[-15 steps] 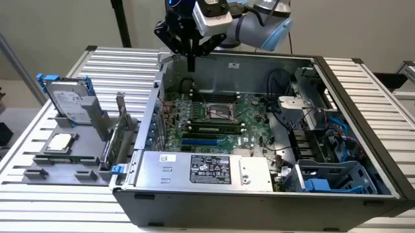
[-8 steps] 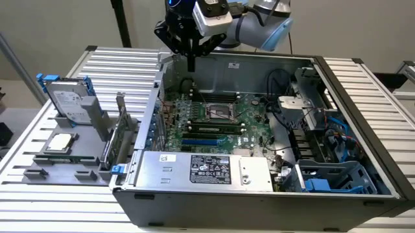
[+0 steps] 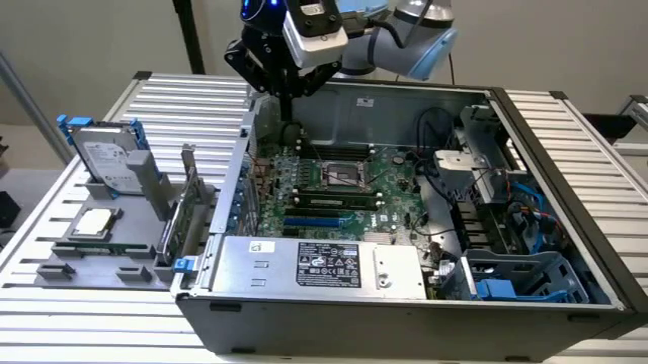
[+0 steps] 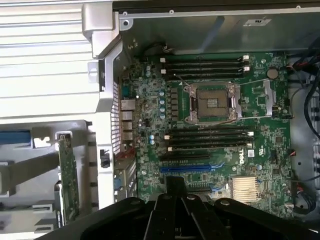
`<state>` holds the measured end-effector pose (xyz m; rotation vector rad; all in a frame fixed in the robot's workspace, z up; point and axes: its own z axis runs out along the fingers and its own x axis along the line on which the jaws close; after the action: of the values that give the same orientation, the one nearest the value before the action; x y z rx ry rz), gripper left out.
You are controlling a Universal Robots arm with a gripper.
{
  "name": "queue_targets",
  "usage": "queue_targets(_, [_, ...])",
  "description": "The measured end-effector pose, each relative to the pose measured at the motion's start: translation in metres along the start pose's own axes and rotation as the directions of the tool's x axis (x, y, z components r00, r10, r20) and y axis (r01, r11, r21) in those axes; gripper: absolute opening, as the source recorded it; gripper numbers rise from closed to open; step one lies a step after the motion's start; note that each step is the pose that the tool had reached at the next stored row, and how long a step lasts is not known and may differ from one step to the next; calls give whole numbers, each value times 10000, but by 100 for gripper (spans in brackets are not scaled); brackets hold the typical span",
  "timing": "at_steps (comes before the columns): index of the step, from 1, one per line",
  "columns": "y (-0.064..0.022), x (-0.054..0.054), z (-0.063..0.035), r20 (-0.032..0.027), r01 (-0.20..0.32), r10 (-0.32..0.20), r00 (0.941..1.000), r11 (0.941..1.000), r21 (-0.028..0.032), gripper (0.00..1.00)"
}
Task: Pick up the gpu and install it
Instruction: 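Reach for the gpu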
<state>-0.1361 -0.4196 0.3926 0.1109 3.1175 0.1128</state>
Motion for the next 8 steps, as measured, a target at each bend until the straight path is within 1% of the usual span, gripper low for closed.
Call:
queue_targets(4, [-91,171,-10,9,1,-1,10000,10000,0,0])
queue_targets(8, [-158,348,-17,18,2,-2,10000,10000,0,0])
